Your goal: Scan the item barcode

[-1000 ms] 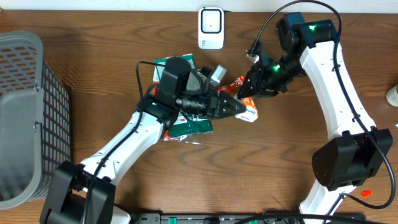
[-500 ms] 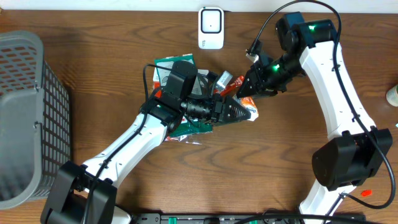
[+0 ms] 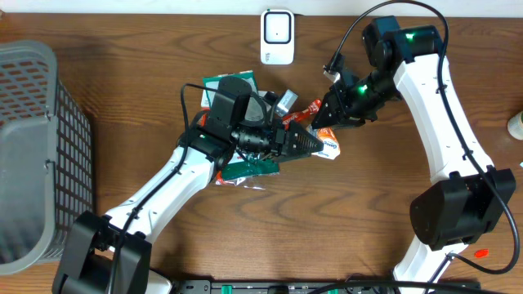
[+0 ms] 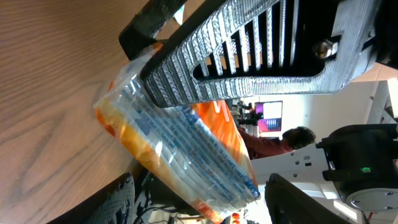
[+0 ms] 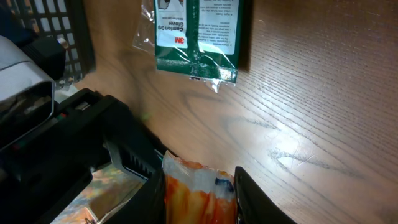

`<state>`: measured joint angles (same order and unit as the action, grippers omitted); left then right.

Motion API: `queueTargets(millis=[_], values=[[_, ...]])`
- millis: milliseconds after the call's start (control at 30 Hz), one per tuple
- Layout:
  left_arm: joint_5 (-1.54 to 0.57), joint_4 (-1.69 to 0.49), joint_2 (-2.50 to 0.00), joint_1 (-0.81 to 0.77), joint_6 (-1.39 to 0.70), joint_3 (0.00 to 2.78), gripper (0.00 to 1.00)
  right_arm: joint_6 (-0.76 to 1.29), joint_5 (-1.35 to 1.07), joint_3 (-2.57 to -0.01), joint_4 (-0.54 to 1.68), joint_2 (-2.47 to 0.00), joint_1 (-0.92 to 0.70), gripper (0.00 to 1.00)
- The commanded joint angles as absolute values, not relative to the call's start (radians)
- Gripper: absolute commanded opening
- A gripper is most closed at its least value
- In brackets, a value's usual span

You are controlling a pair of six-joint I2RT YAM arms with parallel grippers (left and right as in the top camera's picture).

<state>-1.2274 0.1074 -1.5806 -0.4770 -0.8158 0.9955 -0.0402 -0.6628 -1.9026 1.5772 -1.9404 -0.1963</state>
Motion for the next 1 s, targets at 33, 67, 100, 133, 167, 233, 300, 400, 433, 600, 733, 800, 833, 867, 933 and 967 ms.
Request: queueTargets(millis=[33, 67, 100, 133, 167, 233, 300, 400, 433, 600, 733, 800, 833, 867, 933, 967], values=[[-1.237, 0.106, -1.592, -0.475, -0.819, 1.005, 0.67, -0.030, -0.671, -1.923, 1.578, -1.948, -0.212, 0.04], [-1.236, 0.106, -1.594, -0.475, -0.826, 1.005, 0.67, -0.030, -0.671, -1.923, 1.578, -1.948, -0.212, 0.03], [-1.233, 0.106, -1.596, -0.475, -0.834, 1.005, 0.67, -0.031, -0.671, -1.923, 1.577, -1.948, -0.213, 0.03], [-1.225, 0.106, -1.597, -0.475, -0.844, 1.005, 0.67, -0.030, -0.671, -1.923, 1.575, -1.948, -0.216, 0.03], [-1.214, 0.106, -1.598, -0.475, -0.853, 1.005, 0.67, -0.030, -0.671, -1.923, 1.573, -1.948, -0.218, 0.03], [-1.192, 0.107, -1.598, -0.475, -0.871, 1.005, 0.67, -0.031, -0.671, -1.923, 1.570, -1.948, -0.224, 0.03], [-1.191, 0.107, -1.599, -0.475, -0.882, 1.005, 0.67, -0.030, -0.670, -1.923, 1.564, -1.948, -0.231, 0.03], [-1.184, 0.107, -1.599, -0.475, -0.950, 1.005, 0.67, -0.027, -0.664, -1.922, 1.555, -1.948, -0.239, 0.03], [-1.176, 0.107, -1.599, -0.475, -0.983, 1.005, 0.67, -0.015, -0.649, -1.923, 1.552, -1.948, -0.240, 0.03], [-1.150, 0.110, -1.599, -0.475, -1.057, 1.005, 0.59, 0.000, -0.605, -1.922, 1.547, -1.948, -0.248, 0.02], [-1.151, 0.110, -1.599, -0.475, -1.079, 1.005, 0.57, 0.004, -0.575, -1.923, 1.541, -1.948, -0.246, 0.02], [-1.151, 0.110, -1.599, -0.475, -1.080, 1.005, 0.54, 0.007, -0.569, -1.922, 1.540, -1.948, -0.244, 0.02], [-1.151, 0.110, -1.599, -0.475, -1.083, 1.005, 0.54, 0.007, -0.569, -1.922, 1.539, -1.948, -0.244, 0.02], [-1.151, 0.110, -1.599, -0.475, -1.092, 1.005, 0.53, 0.007, -0.567, -1.923, 1.538, -1.948, -0.244, 0.02], [-1.151, 0.111, -1.599, -0.475, -1.116, 1.005, 0.51, 0.008, -0.556, -1.922, 1.536, -1.948, -0.243, 0.02], [-1.151, 0.111, -1.599, -0.475, -1.121, 1.005, 0.51, 0.010, -0.550, -1.922, 1.536, -1.948, -0.243, 0.02]])
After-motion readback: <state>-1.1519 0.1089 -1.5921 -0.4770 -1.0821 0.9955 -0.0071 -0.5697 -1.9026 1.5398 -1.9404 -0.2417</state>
